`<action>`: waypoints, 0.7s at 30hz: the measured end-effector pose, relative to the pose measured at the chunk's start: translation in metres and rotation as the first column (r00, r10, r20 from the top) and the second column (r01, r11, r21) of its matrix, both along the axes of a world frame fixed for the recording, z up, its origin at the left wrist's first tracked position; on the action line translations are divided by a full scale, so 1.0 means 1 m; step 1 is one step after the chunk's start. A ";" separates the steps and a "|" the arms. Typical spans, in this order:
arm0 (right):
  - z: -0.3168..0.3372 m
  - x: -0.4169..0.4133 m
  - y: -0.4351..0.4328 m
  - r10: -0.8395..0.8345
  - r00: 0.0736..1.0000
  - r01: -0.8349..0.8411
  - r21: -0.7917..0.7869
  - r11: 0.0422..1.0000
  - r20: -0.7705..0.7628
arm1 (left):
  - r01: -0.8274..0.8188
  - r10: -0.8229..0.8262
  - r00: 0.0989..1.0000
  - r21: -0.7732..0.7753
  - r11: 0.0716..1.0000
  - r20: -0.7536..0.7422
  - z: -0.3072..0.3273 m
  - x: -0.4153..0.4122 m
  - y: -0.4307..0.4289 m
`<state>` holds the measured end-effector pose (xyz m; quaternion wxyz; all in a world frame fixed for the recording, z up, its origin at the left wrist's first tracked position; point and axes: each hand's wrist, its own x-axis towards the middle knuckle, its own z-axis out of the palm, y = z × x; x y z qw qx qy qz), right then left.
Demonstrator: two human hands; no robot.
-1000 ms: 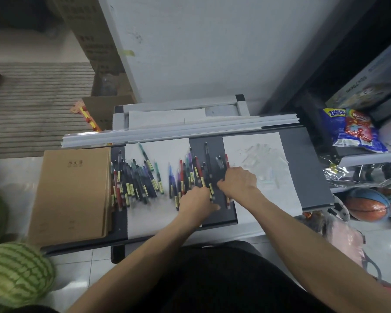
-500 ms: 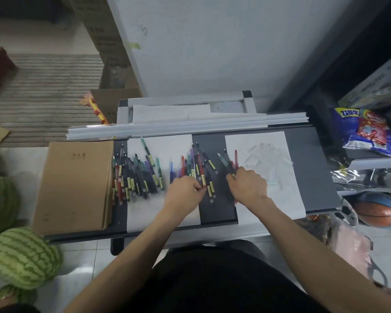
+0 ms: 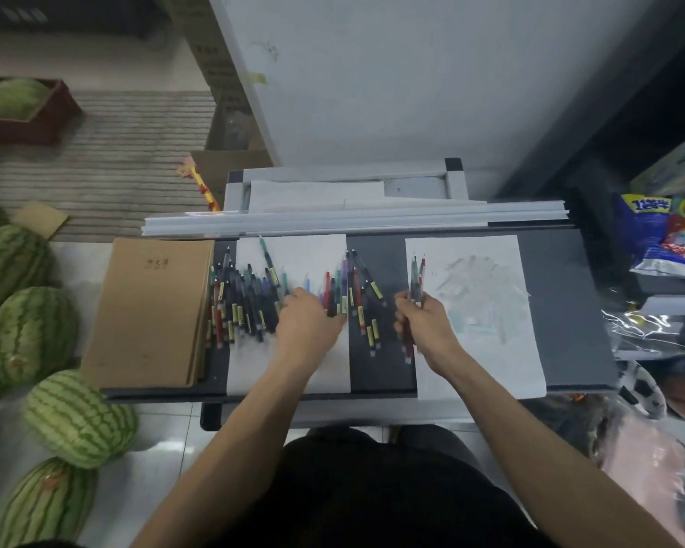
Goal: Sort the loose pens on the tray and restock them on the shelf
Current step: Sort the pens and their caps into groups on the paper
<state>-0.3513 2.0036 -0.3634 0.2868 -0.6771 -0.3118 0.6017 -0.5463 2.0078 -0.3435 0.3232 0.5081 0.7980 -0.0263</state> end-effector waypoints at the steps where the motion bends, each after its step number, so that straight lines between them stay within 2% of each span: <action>1: 0.000 0.002 0.001 0.012 1.000 -0.012 -0.002 1.000 -0.003 | -0.031 0.031 0.999 -0.016 0.999 0.012 0.001 0.002 0.002; 5: 0.000 0.006 0.008 0.053 0.999 -0.053 0.000 0.999 0.004 | -0.128 0.129 0.990 -0.030 0.991 0.051 0.005 0.004 0.007; 12: -0.002 -0.005 0.017 0.184 0.981 -0.185 0.010 0.983 0.068 | -0.178 0.182 0.982 -0.077 0.981 0.045 0.002 -0.003 0.013; 21: -0.015 -0.014 0.013 0.070 0.992 -0.089 0.175 0.981 0.108 | -0.150 0.153 0.987 -0.055 0.987 0.056 -0.006 0.003 0.009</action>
